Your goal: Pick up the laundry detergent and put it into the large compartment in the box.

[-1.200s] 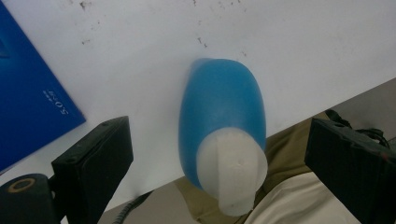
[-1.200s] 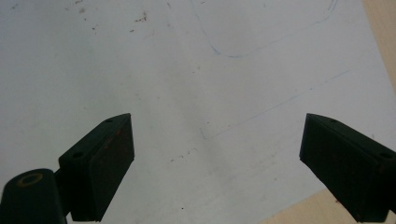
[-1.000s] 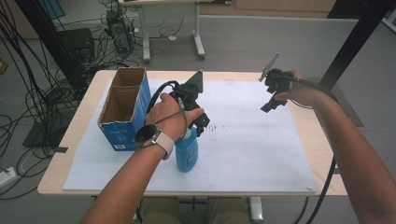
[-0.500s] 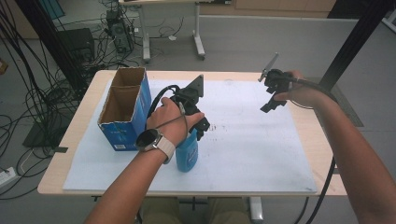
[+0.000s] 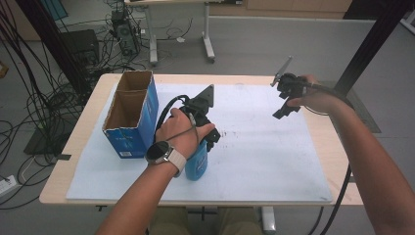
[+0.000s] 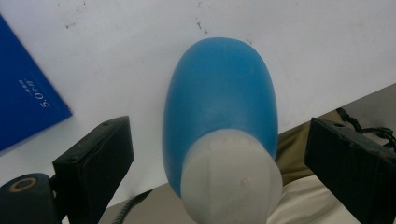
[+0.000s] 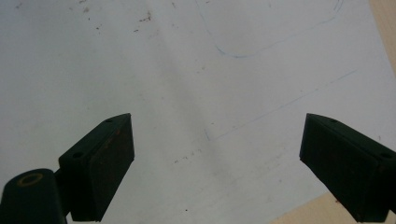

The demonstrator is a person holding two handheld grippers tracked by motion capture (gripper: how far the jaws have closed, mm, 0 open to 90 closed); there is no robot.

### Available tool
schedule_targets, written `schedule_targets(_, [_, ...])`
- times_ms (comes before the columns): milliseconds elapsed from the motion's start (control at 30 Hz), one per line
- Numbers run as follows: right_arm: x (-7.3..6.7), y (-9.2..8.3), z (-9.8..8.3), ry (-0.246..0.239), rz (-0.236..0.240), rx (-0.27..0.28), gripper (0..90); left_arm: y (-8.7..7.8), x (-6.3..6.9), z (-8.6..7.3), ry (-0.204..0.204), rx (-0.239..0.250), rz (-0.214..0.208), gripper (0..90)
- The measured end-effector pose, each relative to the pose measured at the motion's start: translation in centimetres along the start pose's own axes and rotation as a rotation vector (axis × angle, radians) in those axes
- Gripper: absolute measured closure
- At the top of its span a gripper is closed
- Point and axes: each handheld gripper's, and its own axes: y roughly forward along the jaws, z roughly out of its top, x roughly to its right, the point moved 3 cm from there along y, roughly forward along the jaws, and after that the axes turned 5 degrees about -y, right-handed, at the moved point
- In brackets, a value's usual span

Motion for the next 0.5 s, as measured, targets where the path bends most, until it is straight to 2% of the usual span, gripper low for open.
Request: schedule_targets(500, [-0.08,-0.01,-0.06,0.0,0.001,0.007,9.8,0.09,0.01,-0.04,-0.005,0.01,0.001,8.5])
